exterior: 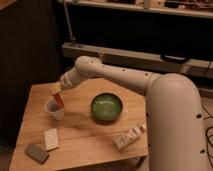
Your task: Place the pepper in the ceramic cup
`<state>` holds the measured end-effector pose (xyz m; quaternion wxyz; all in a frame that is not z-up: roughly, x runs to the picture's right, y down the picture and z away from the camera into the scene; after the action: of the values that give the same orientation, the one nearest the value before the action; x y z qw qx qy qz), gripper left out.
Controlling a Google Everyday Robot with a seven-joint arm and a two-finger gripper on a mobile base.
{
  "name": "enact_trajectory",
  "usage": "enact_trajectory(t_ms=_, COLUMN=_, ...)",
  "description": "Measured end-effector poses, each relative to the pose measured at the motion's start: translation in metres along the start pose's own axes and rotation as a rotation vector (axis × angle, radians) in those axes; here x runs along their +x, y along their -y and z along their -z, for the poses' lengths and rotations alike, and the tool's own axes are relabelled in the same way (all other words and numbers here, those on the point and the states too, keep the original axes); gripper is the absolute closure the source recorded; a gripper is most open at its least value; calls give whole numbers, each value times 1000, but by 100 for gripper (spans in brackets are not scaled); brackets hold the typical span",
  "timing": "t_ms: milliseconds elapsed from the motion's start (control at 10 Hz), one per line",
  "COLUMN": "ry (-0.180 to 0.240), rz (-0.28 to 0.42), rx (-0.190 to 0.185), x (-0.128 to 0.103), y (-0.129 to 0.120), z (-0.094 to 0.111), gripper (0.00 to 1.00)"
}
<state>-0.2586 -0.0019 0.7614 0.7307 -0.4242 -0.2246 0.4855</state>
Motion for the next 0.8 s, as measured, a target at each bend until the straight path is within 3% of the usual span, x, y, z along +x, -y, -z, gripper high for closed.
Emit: enact_trajectory(t_ms=800, ry=15, rz=40, rx=-13, x=-21, y=-14, z=-8, gripper=100)
